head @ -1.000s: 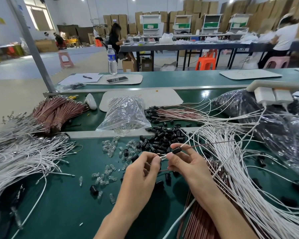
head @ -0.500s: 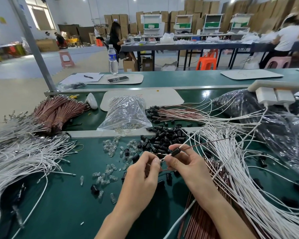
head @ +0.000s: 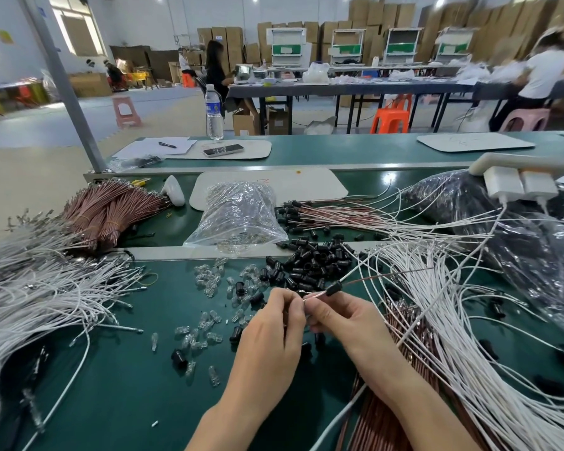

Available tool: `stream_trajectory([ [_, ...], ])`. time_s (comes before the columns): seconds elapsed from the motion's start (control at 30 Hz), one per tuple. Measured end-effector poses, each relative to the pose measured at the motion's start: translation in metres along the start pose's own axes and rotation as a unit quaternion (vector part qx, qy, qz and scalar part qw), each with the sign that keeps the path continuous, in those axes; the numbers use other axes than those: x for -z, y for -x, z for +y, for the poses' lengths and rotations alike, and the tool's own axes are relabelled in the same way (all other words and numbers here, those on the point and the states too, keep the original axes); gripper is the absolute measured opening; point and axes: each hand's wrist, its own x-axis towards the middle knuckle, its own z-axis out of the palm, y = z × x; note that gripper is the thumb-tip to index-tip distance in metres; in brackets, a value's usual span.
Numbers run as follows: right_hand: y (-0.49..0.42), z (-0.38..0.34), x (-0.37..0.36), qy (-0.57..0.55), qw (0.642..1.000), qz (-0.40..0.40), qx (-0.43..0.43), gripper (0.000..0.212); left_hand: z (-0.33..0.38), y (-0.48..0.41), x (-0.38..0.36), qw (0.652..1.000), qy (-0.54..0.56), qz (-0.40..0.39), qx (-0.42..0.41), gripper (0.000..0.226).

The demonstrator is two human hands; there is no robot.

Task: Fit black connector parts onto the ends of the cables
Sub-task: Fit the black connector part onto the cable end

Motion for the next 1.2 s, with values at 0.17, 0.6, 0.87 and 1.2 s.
stream_trajectory([
  [0.17, -0.003, 0.003, 0.003, -0.025, 0.999, 0.037, 0.003, 0.024, -0.002, -0.003, 0.014, 0.994, -0.105, 0.002, -0.022, 0.021],
  [0.6, -0.005, 0.000, 0.004, -0.082, 0.992, 0.087, -0.033, 0.022, -0.036, 0.025, 0.050, 0.953, -0.272, 0.000, 0.132, 0.051],
  [0.87, -0.006, 0.001, 0.004, -0.080, 0.991, 0.097, -0.036, 0.013, -0.039, -0.007, 0.042, 0.964, -0.252, -0.077, 0.043, 0.068],
  [1.2, -0.006, -0.002, 0.004, -0.111, 0.989, 0.095, -0.039, 0.025, -0.045, -0.033, 0.066, 0.933, -0.324, -0.155, 0.030, 0.063],
])
